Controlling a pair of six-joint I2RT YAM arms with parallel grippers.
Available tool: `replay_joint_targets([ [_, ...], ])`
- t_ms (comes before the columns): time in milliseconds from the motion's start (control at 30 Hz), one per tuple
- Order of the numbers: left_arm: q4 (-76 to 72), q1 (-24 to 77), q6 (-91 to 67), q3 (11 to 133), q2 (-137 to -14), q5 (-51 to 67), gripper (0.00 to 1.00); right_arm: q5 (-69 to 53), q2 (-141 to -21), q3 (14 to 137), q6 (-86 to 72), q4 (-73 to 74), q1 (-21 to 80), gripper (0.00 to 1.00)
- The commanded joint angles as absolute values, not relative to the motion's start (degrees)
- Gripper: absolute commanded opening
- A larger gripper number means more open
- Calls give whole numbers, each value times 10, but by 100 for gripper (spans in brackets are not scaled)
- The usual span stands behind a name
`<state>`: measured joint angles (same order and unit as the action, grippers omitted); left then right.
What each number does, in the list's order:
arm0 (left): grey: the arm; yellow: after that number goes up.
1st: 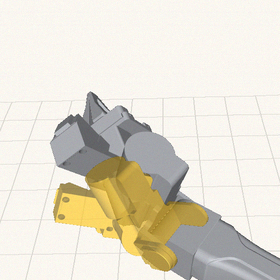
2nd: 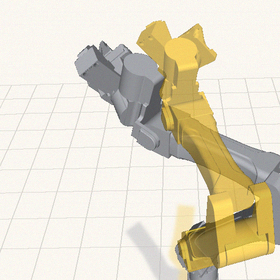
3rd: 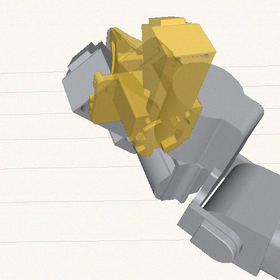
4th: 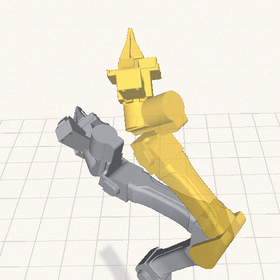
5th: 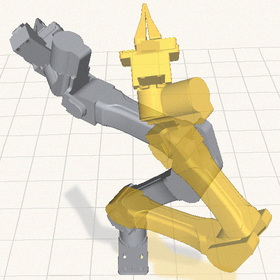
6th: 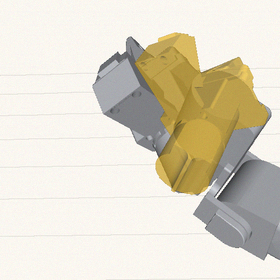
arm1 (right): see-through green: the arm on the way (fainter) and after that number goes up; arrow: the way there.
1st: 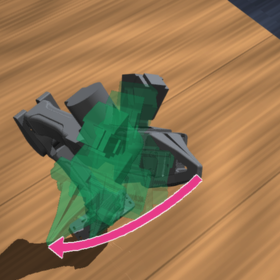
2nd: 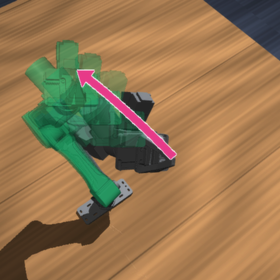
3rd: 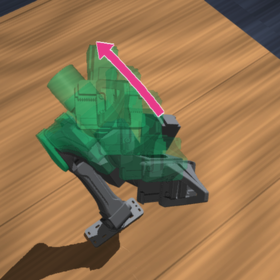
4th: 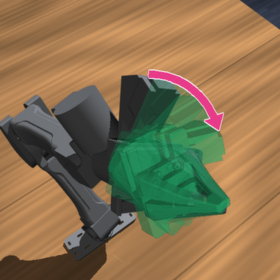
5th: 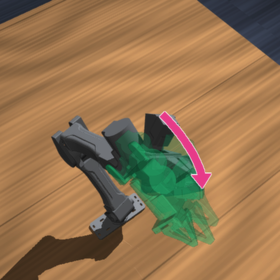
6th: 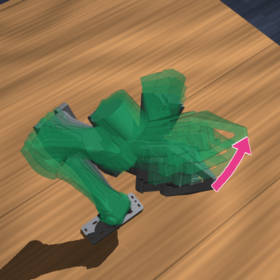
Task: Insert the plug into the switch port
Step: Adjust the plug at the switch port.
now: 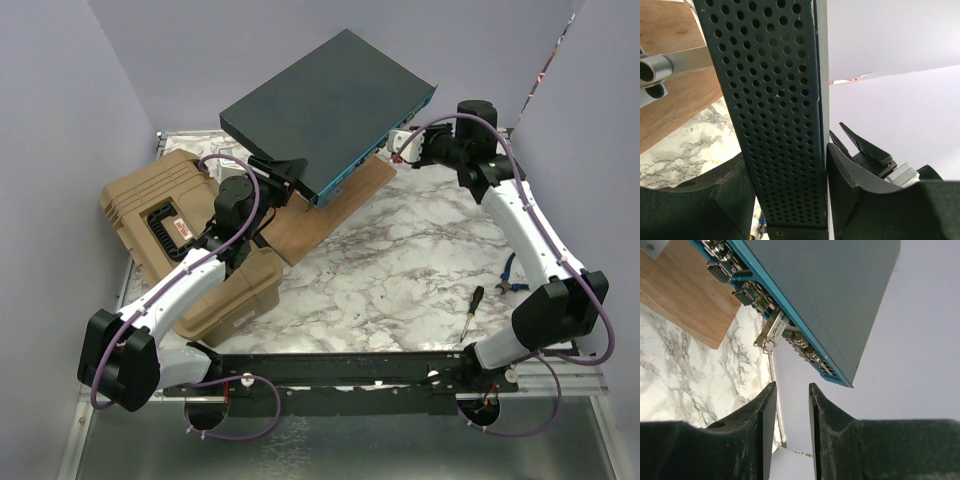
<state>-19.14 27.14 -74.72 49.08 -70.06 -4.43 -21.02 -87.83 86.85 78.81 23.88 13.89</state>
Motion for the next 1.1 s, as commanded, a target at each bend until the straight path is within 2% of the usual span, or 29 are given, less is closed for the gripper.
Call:
replay_joint_targets([
  [0,-176,279,-714,496,-650,-35,0,-223,-850,843,755,216,134,35],
  [300,-177,279,-715,496,-650,-34,0,-262,-822,743,494,29,127,40],
  [400,-177,279,-715,497,-650,-35,0,-278,-800,667,431,-74,126,41],
  [500,-178,279,-715,497,-650,-35,0,-286,-789,606,413,-174,126,41],
  [767,-179,279,-716,498,-653,-35,0,-275,-800,542,423,-314,126,41],
  [1067,-180,279,-716,499,-656,-36,0,-285,-832,559,432,-331,126,41],
])
